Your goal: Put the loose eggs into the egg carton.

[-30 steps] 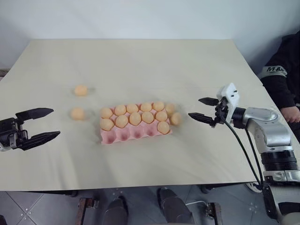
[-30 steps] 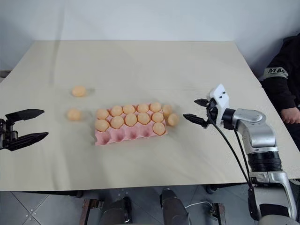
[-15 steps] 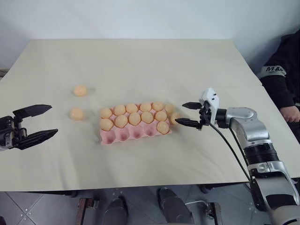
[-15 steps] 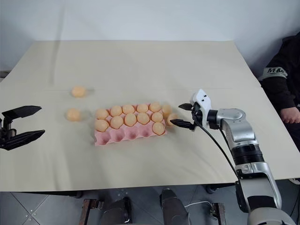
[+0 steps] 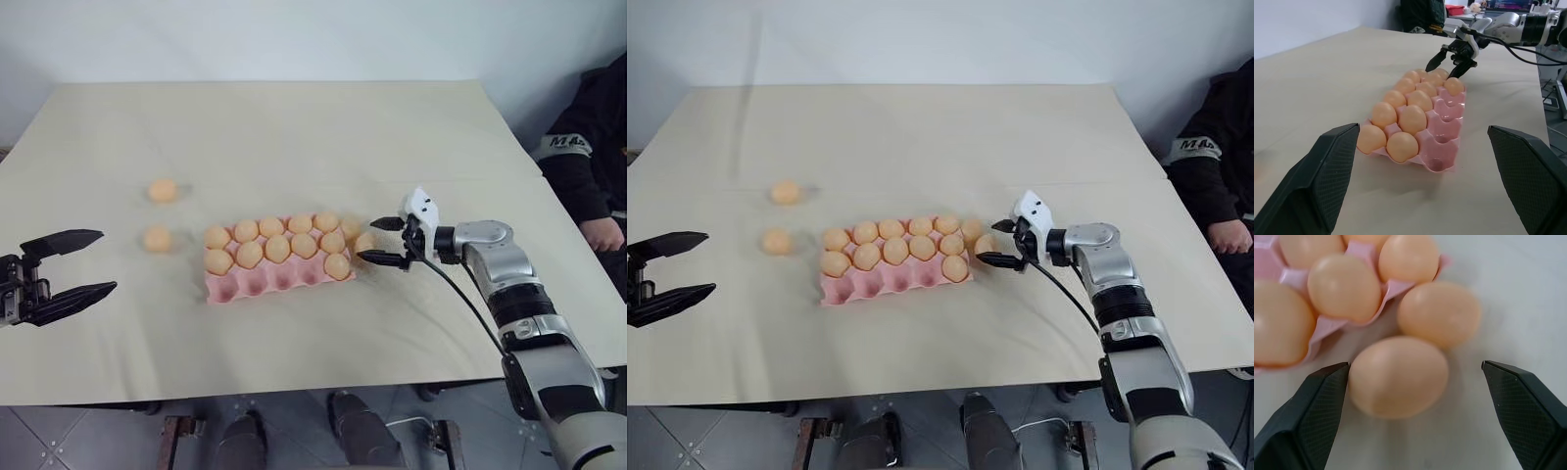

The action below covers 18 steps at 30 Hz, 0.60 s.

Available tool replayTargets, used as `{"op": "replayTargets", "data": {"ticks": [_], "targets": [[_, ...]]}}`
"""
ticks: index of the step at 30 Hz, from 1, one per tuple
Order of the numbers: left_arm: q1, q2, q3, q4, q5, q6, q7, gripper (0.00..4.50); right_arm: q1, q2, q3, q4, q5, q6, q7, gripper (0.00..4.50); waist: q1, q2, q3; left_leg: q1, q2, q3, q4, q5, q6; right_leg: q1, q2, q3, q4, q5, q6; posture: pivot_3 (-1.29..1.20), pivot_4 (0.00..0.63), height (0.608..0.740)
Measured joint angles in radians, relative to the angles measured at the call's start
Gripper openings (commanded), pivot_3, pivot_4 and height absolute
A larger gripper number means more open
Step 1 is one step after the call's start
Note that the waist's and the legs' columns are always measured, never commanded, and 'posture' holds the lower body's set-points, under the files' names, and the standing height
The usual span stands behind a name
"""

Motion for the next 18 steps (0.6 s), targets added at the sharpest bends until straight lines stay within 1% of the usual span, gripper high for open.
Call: {"op": "replayTargets", "data": {"ticks": [3, 4, 5, 8, 10, 11, 14, 18], "targets": [[0.006, -0.004, 0.012, -0.003, 0.0, 0.0, 0.0, 4.47, -0.002, 0.018, 0.0, 0.025, -0.004, -0.016, -0.006, 4.5, -0.004, 0.0, 0.0, 0.0, 0.0, 0.0, 0.0, 0.0, 0.0, 0.0, 0.0, 0.0, 0.0, 0.0, 0.0, 0.0, 0.15, 0.74], [0.006, -0.004, 0.015, -0.004, 0.0, 0.0, 0.0, 4.5, -0.002, 0.024, 0.0, 0.031, -0.005, -0.018, -0.008, 4.1, -0.004, 0.0, 0.0, 0.0, 0.0, 0.0, 0.0, 0.0, 0.0, 0.0, 0.0, 0.0, 0.0, 0.0, 0.0, 0.0, 0.15, 0.74], [0.006, -0.004, 0.016, -0.005, 0.0, 0.0, 0.0, 4.5, -0.003, 0.028, 0.0, 0.033, -0.008, -0.02, -0.011, 3.93, -0.004, 0.0, 0.0, 0.0, 0.0, 0.0, 0.0, 0.0, 0.0, 0.0, 0.0, 0.0, 0.0, 0.0, 0.0, 0.0, 0.15, 0.74], [0.007, -0.005, 0.016, -0.007, 0.0, 0.0, 0.0, 4.5, -0.011, 0.035, 0.0, 0.048, -0.017, -0.04, -0.02, 2.85, -0.004, 0.0, 0.0, 0.0, 0.0, 0.0, 0.0, 0.0, 0.0, 0.0, 0.0, 0.0, 0.0, 0.0, 0.0, 0.0, 0.15, 0.74], [0.007, -0.005, 0.016, -0.008, 0.0, 0.0, 0.0, 4.5, -0.014, 0.035, -0.001, 0.055, -0.018, -0.047, -0.021, 2.3, -0.004, 0.0, 0.0, 0.0, 0.0, 0.0, 0.0, 0.0, 0.0, 0.0, 0.0, 0.0, 0.0, 0.0, 0.0, 0.0, 0.15, 0.74], [0.007, -0.005, 0.016, -0.009, 0.0, 0.0, 0.0, 4.5, -0.014, 0.035, -0.001, 0.056, -0.018, -0.05, -0.021, 2.15, -0.004, 0.0, 0.0, 0.0, 0.0, 0.0, 0.0, 0.0, 0.0, 0.0, 0.0, 0.0, 0.0, 0.0, 0.0, 0.0, 0.15, 0.74], [0.006, -0.005, 0.016, -0.009, 0.0, 0.0, 0.001, 4.5, -0.014, 0.035, -0.001, 0.055, -0.018, -0.049, -0.02, 1.98, -0.005, 0.0, 0.0, 0.0, 0.0, 0.0, 0.0, 0.0, 0.0, 0.0, 0.0, 0.0, 0.0, 0.0, 0.0, 0.0, 0.15, 0.74], [0.006, -0.006, 0.016, -0.009, 0.0, -0.006, 0.001, 4.5, -0.012, 0.022, -0.008, 0.009, -0.016, -0.028, -0.02, 1.98, -0.005, 0.0, 0.0, 0.0, 0.0, 0.0, 0.0, 0.0, 0.0, 0.0, 0.0, 0.0, 0.0, 0.0, 0.0, 0.0, 0.15, 0.74]]}}
